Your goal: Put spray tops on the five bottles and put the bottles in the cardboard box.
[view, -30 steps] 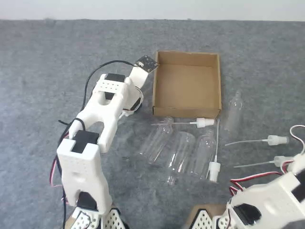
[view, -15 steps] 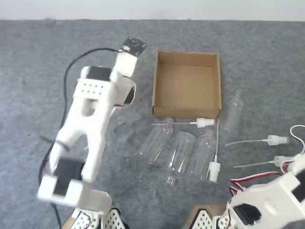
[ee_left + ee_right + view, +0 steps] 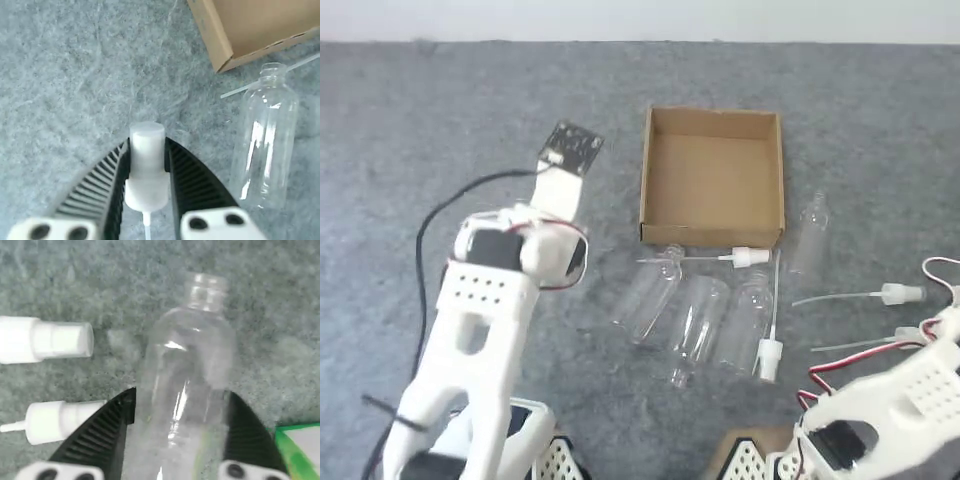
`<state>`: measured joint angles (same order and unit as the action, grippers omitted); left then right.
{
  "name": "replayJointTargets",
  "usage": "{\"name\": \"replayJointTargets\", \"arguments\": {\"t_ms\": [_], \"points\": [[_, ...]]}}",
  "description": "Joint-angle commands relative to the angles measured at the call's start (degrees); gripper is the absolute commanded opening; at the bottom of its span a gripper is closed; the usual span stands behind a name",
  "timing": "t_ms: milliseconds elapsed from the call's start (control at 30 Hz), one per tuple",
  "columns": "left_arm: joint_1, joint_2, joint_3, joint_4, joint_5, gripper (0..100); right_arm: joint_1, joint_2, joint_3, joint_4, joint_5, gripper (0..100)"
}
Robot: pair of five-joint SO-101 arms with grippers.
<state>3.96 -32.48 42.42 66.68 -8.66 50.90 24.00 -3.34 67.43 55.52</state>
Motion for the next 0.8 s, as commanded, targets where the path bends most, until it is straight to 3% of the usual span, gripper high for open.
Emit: {"name": "replayJointTargets", "arguments": {"t_ms": [0, 233, 567, 767], "points": [[0.3, -6.9, 5.3, -4.4, 1.6, 1, -2.2, -1.3, -4.0, 2.9, 0.2, 29.5], [0.3, -9.0, 7.9, -4.5, 1.6, 1, -7.1, -0.4, -13.3, 9.3, -7.2, 28.1], [0.3, -8.7, 9.9, -7.7, 1.6, 1, -6.5, 7.9, -18.4, 9.5, -6.8, 27.7], [0.4, -8.7, 10.2, -8.3, 1.6, 1, -4.8, 8.7, -18.4, 9.4, -6.8, 16.9]]}}
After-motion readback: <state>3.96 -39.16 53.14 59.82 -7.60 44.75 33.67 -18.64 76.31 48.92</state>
